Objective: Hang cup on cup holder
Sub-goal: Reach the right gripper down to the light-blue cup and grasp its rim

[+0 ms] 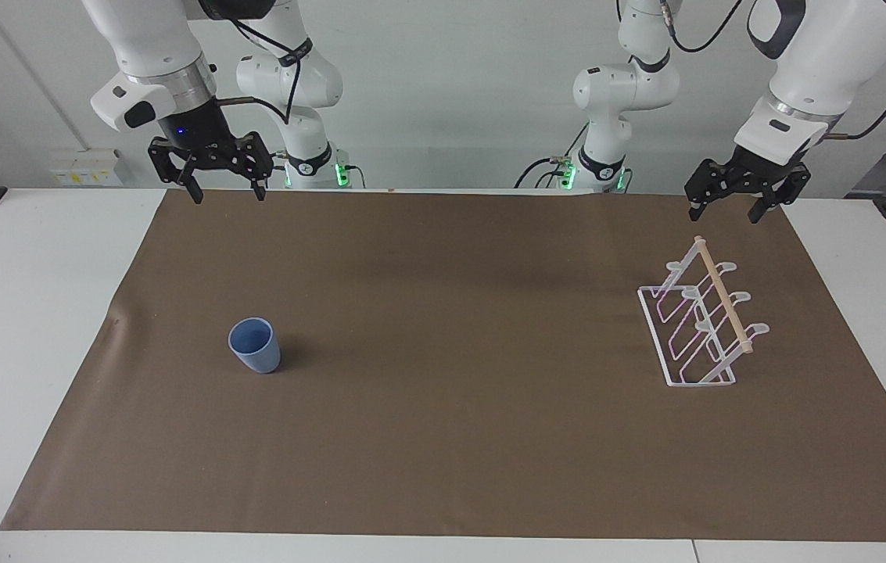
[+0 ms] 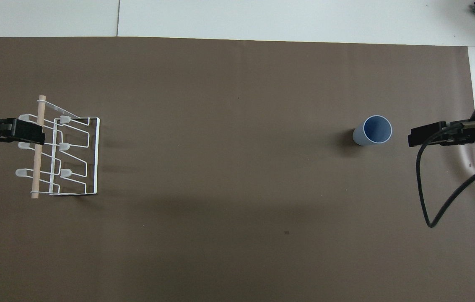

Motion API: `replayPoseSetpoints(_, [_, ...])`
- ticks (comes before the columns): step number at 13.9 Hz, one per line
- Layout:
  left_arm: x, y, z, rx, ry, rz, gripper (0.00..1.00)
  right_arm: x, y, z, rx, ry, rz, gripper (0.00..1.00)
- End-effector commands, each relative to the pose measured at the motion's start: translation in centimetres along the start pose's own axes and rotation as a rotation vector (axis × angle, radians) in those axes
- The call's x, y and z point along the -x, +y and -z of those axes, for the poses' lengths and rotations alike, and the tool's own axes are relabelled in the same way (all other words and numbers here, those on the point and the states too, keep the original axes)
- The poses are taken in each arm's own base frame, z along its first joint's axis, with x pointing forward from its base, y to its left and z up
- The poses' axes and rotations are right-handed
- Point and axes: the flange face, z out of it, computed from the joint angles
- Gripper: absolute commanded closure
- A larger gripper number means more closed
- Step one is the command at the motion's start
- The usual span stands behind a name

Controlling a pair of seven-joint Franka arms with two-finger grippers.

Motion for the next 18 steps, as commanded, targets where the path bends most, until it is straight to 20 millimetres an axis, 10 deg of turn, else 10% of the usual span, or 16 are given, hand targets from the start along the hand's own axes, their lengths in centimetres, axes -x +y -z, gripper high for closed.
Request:
replayPoseSetpoints(1, [0.8, 0.0, 0.2, 0.009, 0.0, -0.009, 0.0, 0.9, 0.0, 0.0, -0.018, -0.013, -0.014, 0.0])
replayPoseSetpoints(10, [1.1, -0.3, -0.2, 0.008, -0.015, -0.002, 0.0, -0.9, 0.4, -1.3, -0.017, 0.111, 0.051, 0.0])
replayPoseSetpoints(18, [1.2, -0.5, -0.1, 0.008, -0.015, 0.003, 0.0, -4.8, 0.8, -18.6, -0.044, 0.139, 0.044, 0.0])
